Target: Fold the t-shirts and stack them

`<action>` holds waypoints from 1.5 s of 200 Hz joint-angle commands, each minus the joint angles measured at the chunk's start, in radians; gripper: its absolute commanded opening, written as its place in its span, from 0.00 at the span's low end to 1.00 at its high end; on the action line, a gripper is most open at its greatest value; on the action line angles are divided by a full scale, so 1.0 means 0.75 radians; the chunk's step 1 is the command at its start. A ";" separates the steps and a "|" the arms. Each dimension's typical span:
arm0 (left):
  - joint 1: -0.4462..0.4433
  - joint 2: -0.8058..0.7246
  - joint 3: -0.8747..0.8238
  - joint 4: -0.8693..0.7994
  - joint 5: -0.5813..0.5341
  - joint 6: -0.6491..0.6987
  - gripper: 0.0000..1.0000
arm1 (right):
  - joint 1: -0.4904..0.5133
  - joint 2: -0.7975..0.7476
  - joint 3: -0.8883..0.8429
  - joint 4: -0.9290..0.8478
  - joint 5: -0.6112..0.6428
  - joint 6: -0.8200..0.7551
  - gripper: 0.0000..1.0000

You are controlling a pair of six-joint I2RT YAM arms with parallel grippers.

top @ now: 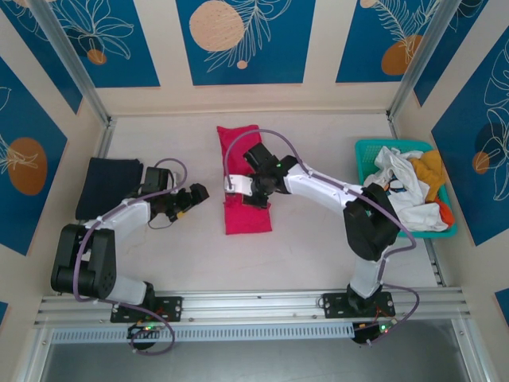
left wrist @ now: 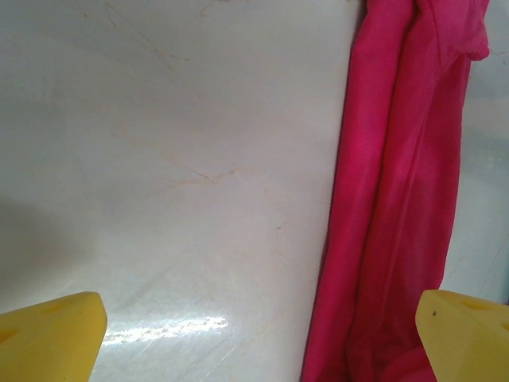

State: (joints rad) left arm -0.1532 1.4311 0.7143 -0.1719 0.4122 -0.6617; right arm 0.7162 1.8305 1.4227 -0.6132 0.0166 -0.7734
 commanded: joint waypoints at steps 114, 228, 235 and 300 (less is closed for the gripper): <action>0.032 -0.049 0.017 -0.039 0.012 0.064 1.00 | -0.128 0.317 0.279 0.087 -0.102 -0.061 0.00; 0.033 -0.058 0.009 -0.034 0.015 0.055 1.00 | -0.157 0.472 0.353 0.157 -0.031 -0.039 0.00; 0.032 -0.061 0.009 -0.035 0.015 0.056 1.00 | -0.157 0.468 0.349 0.160 -0.024 -0.037 0.00; 0.033 -0.047 0.003 0.000 0.034 0.032 1.00 | -0.176 0.447 0.300 0.205 -0.030 -0.009 0.06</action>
State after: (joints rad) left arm -0.1440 1.4071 0.7143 -0.1913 0.4122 -0.6376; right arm 0.5949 2.1704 1.6497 -0.4835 -0.0002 -0.8005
